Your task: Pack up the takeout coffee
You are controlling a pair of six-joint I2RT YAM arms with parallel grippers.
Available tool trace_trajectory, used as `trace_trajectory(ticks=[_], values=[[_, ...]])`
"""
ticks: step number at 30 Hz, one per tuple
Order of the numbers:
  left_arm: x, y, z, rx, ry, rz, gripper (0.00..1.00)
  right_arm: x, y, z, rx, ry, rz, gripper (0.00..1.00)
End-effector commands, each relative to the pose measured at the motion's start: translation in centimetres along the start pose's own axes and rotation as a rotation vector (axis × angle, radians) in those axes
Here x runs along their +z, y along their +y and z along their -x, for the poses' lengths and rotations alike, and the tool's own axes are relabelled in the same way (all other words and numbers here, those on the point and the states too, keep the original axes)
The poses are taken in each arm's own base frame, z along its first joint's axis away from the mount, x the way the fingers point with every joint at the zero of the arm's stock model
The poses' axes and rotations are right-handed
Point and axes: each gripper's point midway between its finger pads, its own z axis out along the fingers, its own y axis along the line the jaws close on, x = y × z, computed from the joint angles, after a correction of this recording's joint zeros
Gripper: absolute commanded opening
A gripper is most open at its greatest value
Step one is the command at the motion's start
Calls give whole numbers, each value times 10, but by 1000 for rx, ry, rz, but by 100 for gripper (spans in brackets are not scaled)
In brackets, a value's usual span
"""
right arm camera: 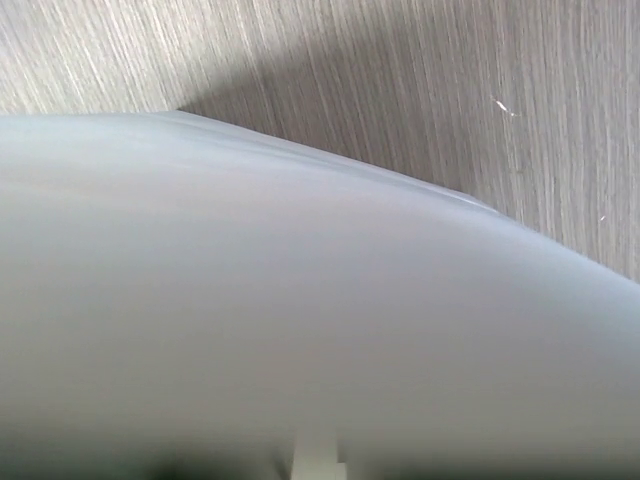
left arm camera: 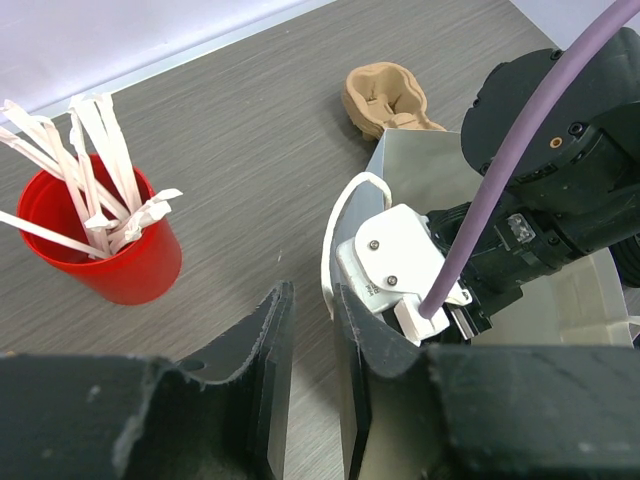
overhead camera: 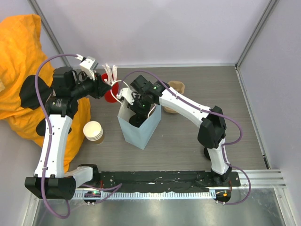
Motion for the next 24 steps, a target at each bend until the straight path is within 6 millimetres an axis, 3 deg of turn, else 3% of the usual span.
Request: trace_trajectory(ticks=[1,5,19,21,24], values=[[-7,-5,16,32,-58,-7,27,2,10,-21,-4,82,10,28],[-7,-4,16,32,-59,-5,27,-2,10,-18,-14,75,4,39],[-8,-3,16,28,-60,-4,28,-33,8,1,-48,24,-23,61],[-8,-4,16,25,-59,-6,29,-39,8,6,-53,10,-24,73],[-9,-3,16,26,-61,-4,30,-50,10,13,-67,-10,-21,78]])
